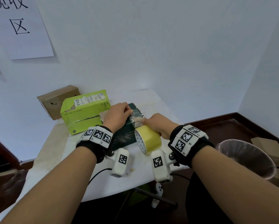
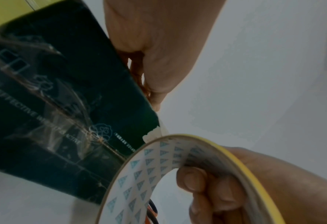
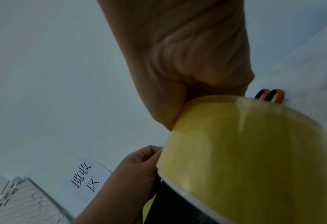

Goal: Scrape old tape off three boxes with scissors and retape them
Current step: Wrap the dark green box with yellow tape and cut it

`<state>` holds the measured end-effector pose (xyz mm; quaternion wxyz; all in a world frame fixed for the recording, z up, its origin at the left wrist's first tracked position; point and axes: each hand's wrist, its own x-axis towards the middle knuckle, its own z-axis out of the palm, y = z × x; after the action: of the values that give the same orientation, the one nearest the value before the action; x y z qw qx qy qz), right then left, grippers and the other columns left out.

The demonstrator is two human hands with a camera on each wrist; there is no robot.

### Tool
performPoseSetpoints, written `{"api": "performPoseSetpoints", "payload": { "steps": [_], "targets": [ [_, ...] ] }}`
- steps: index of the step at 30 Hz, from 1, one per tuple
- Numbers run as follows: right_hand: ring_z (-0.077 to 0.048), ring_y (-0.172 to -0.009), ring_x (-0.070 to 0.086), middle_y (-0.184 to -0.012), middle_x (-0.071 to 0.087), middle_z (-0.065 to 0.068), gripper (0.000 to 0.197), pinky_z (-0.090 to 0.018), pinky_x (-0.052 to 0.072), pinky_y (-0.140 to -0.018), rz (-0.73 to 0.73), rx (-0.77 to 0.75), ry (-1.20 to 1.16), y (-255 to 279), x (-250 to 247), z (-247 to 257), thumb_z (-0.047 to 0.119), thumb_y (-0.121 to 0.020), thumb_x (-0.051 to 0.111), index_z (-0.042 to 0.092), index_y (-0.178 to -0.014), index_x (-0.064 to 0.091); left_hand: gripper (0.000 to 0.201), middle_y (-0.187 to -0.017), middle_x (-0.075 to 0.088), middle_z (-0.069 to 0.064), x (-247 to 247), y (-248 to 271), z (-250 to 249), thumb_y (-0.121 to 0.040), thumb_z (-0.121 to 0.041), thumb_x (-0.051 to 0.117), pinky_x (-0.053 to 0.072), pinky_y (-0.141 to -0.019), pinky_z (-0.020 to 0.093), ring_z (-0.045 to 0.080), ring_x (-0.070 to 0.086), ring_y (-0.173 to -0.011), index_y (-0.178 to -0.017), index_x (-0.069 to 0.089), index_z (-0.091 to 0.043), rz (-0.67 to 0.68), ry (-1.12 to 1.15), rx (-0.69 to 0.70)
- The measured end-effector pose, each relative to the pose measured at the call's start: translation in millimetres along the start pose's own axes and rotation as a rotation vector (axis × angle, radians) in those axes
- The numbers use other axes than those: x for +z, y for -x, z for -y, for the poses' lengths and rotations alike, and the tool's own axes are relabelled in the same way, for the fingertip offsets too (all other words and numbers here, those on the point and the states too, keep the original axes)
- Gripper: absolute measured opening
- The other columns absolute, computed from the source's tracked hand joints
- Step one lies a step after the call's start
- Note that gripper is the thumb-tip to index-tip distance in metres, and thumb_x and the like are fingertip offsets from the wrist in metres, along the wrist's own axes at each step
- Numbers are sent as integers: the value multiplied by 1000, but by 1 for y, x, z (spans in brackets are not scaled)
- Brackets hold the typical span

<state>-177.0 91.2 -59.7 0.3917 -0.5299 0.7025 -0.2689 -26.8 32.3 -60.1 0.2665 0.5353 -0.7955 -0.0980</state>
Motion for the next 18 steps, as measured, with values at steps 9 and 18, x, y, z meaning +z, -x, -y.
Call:
{"api": "performPoseSetpoints", "payload": {
  "steps": [9, 18],
  "targets": [
    [-26, -83, 51, -91, 54, -14, 25, -33, 41, -73, 1, -25, 21, 0, 3, -3, 27, -98, 46, 3, -97, 54, 20, -96, 64, 2, 4, 0, -1, -96, -31, 54, 44, -72, 33, 18, 55, -86, -93, 63, -14, -12, -43, -8],
    [-28, -88, 55, -97, 59, -17, 38, -41, 49, -85, -13, -45, -9, 2, 4, -5, 27, -97, 46, -7, -112, 58, 20, -102, 51, 2, 9, 1, 1, -96, -32, 55, 42, -72, 32, 17, 50, -85, -93, 62, -14, -45, -70, 15]
  ]
}}
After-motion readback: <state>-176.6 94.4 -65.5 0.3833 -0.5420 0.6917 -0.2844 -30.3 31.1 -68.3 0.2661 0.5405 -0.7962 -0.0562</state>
